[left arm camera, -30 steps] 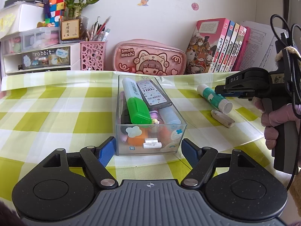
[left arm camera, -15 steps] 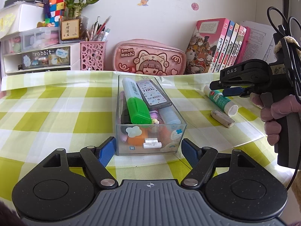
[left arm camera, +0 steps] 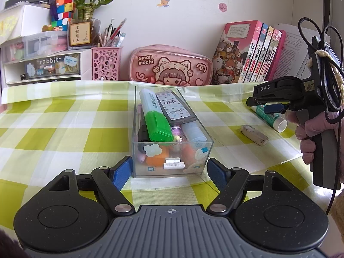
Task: Organize stationery
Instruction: 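Close the right gripper around the glue stick, then lift the glue stick with the right gripper over the clear box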
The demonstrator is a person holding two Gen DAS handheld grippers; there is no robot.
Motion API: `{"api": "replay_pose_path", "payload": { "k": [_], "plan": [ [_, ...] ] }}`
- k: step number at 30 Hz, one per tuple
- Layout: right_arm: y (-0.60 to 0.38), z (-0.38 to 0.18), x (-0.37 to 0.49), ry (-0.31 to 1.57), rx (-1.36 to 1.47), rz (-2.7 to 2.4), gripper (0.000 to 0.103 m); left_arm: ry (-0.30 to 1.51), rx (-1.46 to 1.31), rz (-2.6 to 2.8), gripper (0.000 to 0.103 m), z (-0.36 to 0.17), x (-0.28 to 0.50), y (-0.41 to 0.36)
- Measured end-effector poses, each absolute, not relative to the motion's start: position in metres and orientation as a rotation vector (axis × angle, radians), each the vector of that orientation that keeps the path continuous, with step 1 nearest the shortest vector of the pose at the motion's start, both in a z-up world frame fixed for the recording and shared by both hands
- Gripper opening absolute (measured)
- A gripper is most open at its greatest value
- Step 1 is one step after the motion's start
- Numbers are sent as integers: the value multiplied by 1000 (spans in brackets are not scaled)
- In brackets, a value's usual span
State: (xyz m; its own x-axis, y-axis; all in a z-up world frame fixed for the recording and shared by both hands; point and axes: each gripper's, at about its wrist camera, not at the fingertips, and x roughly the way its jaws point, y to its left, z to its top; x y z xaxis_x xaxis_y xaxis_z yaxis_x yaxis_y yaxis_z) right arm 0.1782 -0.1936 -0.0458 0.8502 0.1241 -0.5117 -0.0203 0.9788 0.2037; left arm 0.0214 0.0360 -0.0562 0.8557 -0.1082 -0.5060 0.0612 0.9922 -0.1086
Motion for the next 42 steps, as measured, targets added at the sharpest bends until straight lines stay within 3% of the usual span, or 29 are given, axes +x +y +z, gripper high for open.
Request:
{"api": "replay_pose_path", "payload": {
  "k": [27, 34, 42],
  "plan": [
    [-222, -67, 189, 616, 221, -2, 45, 537, -89, -89, 74, -56, 21, 36],
    [-209, -65, 188, 620, 174, 16, 33, 537, -90, -89, 74, -56, 21, 36],
    [-197, -59, 183, 656, 204, 34, 32, 537, -89, -89, 74, -56, 21, 36]
  ]
}}
